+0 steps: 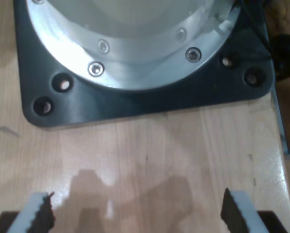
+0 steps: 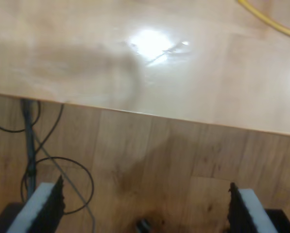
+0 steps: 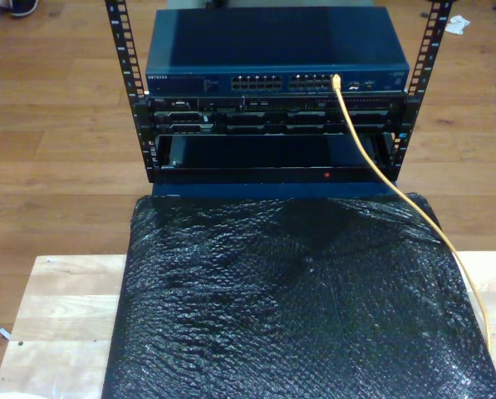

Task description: Grab the cable and plug it in

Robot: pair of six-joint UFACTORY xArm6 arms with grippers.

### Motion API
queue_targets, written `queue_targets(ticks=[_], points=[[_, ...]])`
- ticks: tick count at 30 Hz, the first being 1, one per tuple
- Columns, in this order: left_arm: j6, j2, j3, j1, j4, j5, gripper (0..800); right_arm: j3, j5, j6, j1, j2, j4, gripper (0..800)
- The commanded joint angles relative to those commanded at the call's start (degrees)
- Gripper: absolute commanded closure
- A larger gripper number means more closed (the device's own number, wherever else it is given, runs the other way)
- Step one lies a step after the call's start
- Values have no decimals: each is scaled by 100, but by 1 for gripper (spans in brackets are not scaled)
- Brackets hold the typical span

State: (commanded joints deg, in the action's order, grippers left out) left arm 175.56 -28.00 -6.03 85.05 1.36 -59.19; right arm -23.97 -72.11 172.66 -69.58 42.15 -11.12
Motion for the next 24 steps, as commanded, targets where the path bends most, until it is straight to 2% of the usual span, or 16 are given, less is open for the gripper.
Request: queue_targets(ticks=[7, 12, 24], points=[[0, 0, 0, 0, 0, 0, 0, 431, 26, 545, -703, 237, 88, 2], [0, 0, 0, 0, 0, 0, 0, 677, 53, 659, -791, 281, 105, 2], [0, 0, 0, 0, 0, 0, 0, 721, 53, 686, -1002, 202, 369, 2]])
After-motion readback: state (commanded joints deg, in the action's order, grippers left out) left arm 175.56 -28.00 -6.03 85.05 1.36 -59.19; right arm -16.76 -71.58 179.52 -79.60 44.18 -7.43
